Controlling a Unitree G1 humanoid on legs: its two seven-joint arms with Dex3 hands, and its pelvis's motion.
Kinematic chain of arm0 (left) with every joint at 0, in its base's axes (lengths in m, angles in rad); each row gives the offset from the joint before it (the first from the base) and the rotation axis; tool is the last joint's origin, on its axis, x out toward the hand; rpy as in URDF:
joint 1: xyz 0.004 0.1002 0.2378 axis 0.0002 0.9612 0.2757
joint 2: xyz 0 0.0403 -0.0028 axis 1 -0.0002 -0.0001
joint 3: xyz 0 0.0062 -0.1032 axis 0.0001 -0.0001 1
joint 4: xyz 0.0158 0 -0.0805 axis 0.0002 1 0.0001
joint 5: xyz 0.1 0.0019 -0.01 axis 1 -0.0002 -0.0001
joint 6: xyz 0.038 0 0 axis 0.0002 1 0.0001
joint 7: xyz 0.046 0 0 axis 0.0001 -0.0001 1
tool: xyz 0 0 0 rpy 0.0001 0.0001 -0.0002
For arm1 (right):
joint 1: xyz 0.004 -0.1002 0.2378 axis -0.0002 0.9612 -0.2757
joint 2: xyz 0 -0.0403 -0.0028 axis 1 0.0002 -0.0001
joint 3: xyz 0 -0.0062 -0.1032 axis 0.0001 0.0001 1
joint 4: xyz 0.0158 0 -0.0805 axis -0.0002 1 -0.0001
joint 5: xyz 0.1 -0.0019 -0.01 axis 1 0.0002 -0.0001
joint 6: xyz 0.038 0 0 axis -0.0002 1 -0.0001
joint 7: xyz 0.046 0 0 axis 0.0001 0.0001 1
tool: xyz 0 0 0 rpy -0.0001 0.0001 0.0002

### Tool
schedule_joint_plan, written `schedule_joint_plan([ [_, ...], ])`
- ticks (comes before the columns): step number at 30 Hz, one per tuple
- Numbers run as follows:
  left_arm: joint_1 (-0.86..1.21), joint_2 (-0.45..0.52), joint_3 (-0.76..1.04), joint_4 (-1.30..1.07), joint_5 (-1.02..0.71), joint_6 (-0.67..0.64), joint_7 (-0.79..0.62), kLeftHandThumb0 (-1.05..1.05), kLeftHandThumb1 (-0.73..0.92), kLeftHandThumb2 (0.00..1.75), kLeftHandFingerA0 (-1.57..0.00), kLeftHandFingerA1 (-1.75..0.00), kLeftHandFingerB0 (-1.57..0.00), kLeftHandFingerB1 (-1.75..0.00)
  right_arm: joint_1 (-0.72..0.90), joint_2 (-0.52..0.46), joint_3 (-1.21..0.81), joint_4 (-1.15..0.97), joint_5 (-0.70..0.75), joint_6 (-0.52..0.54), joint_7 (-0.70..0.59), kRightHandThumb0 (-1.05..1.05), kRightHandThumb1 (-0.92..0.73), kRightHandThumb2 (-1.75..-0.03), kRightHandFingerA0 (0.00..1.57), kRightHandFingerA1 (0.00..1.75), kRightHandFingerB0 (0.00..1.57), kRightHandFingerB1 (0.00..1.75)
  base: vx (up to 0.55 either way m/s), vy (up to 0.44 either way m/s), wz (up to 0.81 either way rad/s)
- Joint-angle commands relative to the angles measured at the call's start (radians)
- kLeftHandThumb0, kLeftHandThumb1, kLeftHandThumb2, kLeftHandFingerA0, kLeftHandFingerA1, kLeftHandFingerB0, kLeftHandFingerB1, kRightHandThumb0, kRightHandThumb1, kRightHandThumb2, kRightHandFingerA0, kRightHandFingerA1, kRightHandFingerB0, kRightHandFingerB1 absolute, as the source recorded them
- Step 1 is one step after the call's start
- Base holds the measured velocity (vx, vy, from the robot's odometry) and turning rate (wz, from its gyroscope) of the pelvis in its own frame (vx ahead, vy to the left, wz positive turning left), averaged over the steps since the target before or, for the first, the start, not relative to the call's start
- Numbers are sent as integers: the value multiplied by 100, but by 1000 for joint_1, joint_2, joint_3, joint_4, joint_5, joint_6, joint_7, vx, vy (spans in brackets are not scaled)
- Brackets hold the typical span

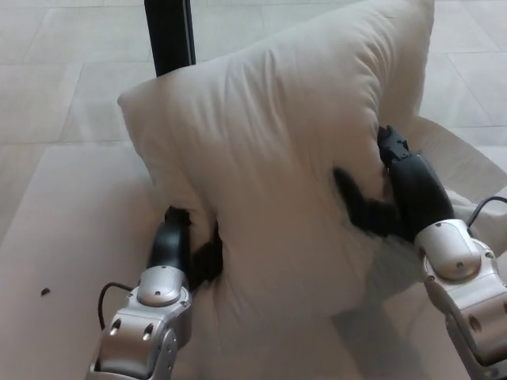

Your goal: The robot uses its left hand to press on the left side of the pillow kept in the middle of the desk and uses its right hand to lift up and the right side of the pillow and turn it over

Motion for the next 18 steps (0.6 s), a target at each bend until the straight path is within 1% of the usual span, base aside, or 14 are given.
schedule_joint_plan([
  [1,47,-175,-128,121,-17,-83,-88,-44,66,60,-42,-131,0,0,-109,92,431,170,-109,31,369,-81,-58,-59,12,71,23,47,0,0,0],
  [2,52,-189,-125,136,-27,-107,-98,-49,65,59,-30,-118,0,0,-111,99,439,182,-111,14,374,-80,-58,-59,14,66,23,49,0,0,0],
  [3,56,-208,-130,177,-23,-153,-100,-55,57,81,-16,-68,0,0,-118,111,457,190,-117,9,378,-79,-44,-87,11,64,21,57,0,0,0],
  [5,68,-221,-141,213,-13,-203,-101,-54,67,58,-19,-88,0,0,-130,143,480,202,-120,25,373,-81,-44,-86,15,70,22,58,0,0,0],
  [7,68,-231,-138,226,-14,-223,-102,-54,66,58,-10,-88,0,0,-140,148,496,214,-133,12,377,-84,-46,-94,24,84,20,60,0,0,0],
  [8,71,-246,-136,243,-17,-249,-106,-56,56,81,-15,-70,0,0,-150,154,521,225,-151,-4,381,-84,-45,-94,15,78,27,63,0,0,0],
  [9,75,-249,-136,250,-15,-261,-110,-56,56,81,-15,-70,0,0,-151,161,526,229,-153,-2,378,-84,-45,-94,15,78,27,63,0,0,0],
  [10,84,-253,-144,245,-11,-266,-105,-69,51,79,-24,-78,0,0,-155,163,536,228,-158,-6,383,-85,-59,-58,10,91,23,59,0,0,0],
  [11,98,-260,-157,238,-5,-274,-98,-53,64,59,-31,-114,0,0,-162,170,555,229,-167,-9,391,-85,-59,-58,9,98,23,60,0,0,0],
  [13,116,-255,-173,239,2,-291,-108,-53,66,59,-28,-118,0,0,-162,179,573,239,-173,5,399,-82,-59,-57,10,96,22,58,0,0,0],
  [14,124,-251,-179,237,5,-298,-112,-53,66,59,-28,-118,0,0,-162,181,579,241,-173,9,402,-82,-59,-57,10,96,22,58,0,0,0],
  [15,127,-245,-188,236,13,-297,-110,-57,58,82,-15,-64,0,0,-161,180,582,246,-170,0,411,-81,-57,-58,8,95,23,57,0,0,0],
  [16,132,-237,-201,239,24,-299,-109,-54,58,82,-16,-68,0,0,-156,177,586,257,-167,-18,427,-81,-43,-87,14,71,21,60,0,0,0],
  [18,135,-243,-197,248,20,-302,-112,-68,53,80,-20,-75,0,0,-149,179,592,268,-170,-25,427,-80,-43,-87,11,68,22,62,0,0,0],
])
